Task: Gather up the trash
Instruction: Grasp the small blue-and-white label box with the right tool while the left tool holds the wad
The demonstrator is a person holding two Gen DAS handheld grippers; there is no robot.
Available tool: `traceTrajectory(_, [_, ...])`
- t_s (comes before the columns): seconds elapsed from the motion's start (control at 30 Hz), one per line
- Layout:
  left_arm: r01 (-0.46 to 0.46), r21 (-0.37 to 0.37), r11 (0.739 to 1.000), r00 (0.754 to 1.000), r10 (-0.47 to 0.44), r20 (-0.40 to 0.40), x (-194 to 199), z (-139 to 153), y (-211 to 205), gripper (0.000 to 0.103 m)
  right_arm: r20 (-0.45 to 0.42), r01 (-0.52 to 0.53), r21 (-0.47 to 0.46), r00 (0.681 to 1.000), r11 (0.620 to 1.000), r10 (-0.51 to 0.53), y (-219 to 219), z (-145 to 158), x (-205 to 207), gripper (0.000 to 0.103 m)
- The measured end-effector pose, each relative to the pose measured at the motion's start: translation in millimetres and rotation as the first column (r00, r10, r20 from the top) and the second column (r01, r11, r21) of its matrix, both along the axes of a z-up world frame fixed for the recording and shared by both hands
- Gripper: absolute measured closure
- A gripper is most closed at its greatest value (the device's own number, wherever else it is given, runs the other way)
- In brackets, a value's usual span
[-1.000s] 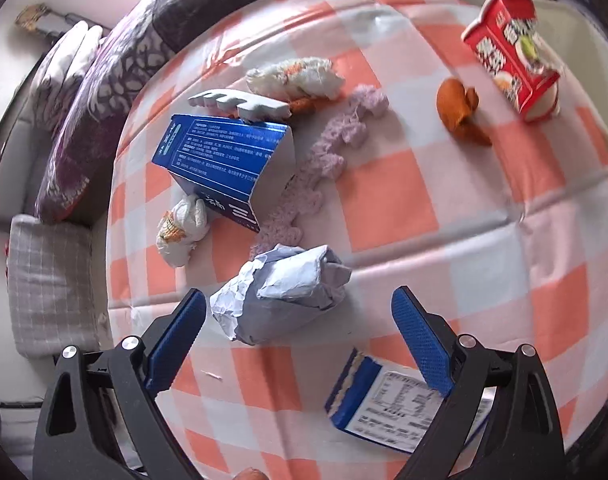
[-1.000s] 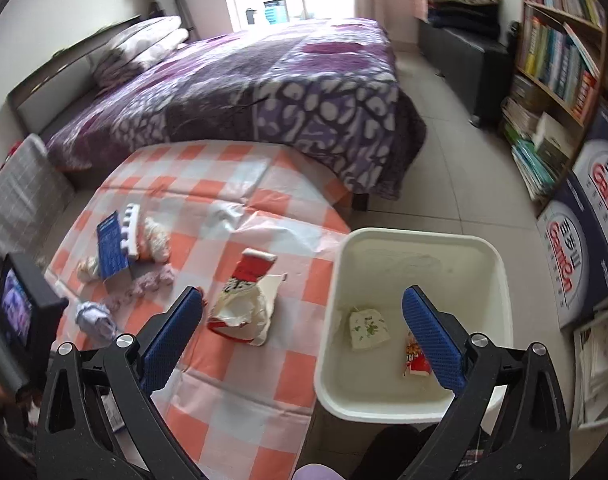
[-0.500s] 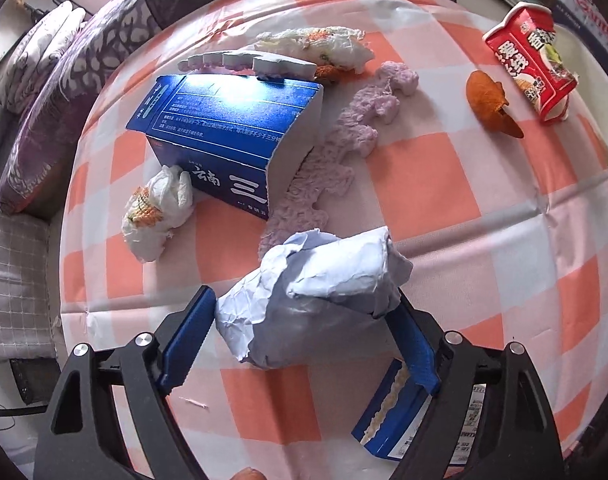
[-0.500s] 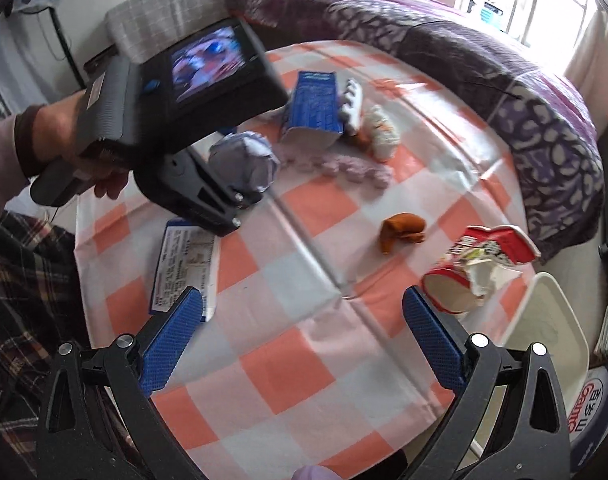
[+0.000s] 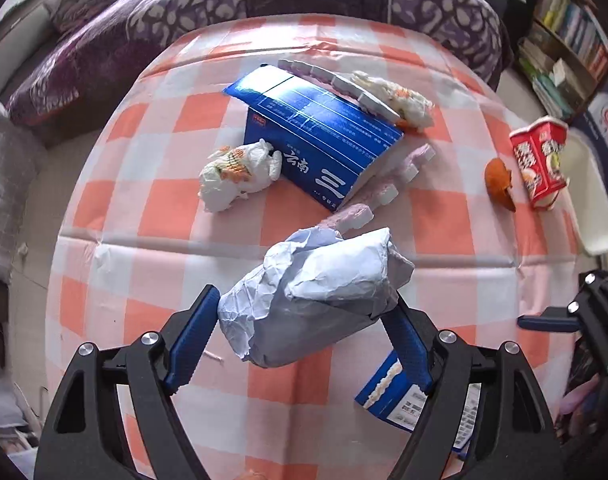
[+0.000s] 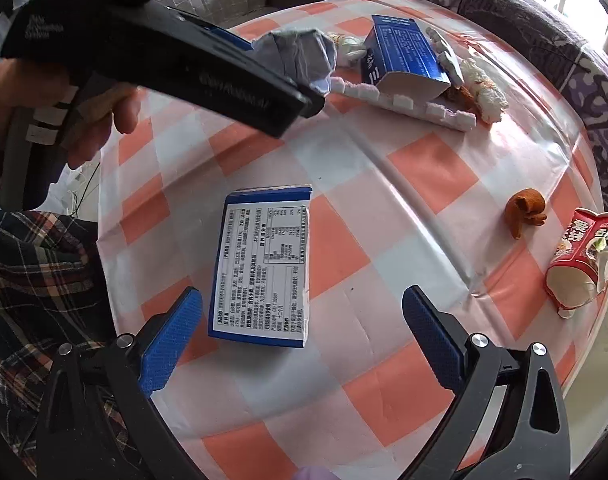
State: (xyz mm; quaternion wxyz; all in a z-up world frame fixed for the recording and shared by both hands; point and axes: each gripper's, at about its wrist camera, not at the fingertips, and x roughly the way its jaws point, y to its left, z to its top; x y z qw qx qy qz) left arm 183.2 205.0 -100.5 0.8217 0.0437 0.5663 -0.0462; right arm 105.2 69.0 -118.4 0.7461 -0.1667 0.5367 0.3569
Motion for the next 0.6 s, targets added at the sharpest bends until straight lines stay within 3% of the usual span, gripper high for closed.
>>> traceTrajectory(0.17, [-0.088,-0.161,0.983,0.996,0.085,-0.027,-11,13,17,0.025,0.016,0.031,-0.024,0.999,0.999,-0.031,12,-12,-1,0.013])
traceTrajectory(0.23, [-0.137,-0.265,0.954,0.99,0.121,-0.075,-12,13,28,0.025,0.013,0.032,-0.036,0.999,0.999,-0.031,16,-16,-3,0.038])
traceTrajectory(0.3, [-0.191,-0.33,0.924,0.98,0.162,-0.114,-14,11,39,0.024,0.019,0.031,-0.013,0.999,0.999,-0.03,18,-14,-3,0.053])
traceTrajectory(0.37, [-0.255,-0.39,0.885,0.965,0.205,-0.165,-14,6,50,0.024,0.046,0.035,0.003,0.998,0.999,-0.035,19,-9,-4,0.053])
traceTrajectory(0.43, [-0.3,-0.414,0.86,0.952,0.245,-0.182,-15,4,59,0.024,0.063,0.049,0.016,0.997,0.999,-0.05,18,-5,-2,0.053])
traceTrajectory(0.6, [-0.359,-0.358,0.862,0.933,0.332,-0.135,-17,9,69,0.024,0.097,0.112,0.053,0.988,0.992,-0.117,3,6,6,0.054])
